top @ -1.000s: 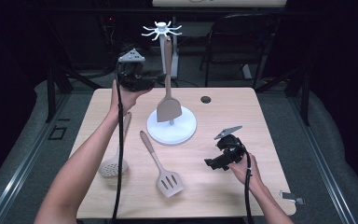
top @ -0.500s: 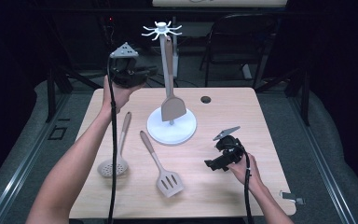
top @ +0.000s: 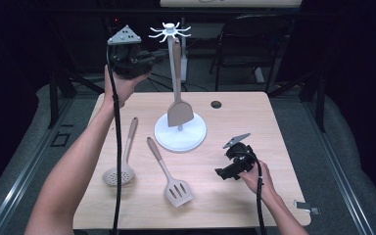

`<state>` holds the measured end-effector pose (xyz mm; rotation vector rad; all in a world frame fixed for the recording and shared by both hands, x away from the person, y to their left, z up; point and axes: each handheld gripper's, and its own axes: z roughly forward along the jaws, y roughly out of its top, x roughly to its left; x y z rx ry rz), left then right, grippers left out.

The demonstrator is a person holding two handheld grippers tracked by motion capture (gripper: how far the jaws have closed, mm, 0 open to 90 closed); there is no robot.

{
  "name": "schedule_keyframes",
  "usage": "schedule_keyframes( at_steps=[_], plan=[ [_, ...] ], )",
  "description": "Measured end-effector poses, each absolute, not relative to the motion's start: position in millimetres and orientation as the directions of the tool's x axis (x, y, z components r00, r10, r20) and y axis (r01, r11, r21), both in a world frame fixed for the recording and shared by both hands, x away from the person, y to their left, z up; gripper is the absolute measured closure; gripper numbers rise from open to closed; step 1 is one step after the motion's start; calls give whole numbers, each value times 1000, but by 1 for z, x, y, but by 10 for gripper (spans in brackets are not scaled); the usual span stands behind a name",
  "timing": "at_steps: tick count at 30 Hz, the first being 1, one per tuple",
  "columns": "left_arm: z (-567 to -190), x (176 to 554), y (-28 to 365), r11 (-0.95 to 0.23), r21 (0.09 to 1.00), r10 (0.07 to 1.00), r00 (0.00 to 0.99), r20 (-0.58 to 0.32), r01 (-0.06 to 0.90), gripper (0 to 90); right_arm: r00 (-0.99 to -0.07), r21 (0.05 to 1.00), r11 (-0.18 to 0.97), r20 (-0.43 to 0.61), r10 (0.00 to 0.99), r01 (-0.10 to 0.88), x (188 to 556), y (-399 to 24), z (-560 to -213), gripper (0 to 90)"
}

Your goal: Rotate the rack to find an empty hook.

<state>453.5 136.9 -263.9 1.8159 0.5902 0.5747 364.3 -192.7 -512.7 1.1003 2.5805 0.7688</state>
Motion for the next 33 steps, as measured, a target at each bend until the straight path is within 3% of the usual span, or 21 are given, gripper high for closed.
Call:
schedule_keyframes(
  at_steps=[7,33],
  plan=[
    [-249,455,128,-288,953,655,746,121,98,876,-696,542,589,-10,718,600,364,-193,-512,45],
    [-251,477,152,-173,969,720,694,1,178,900,-694,542,589,-14,719,599,364,-193,-513,50]
  ],
)
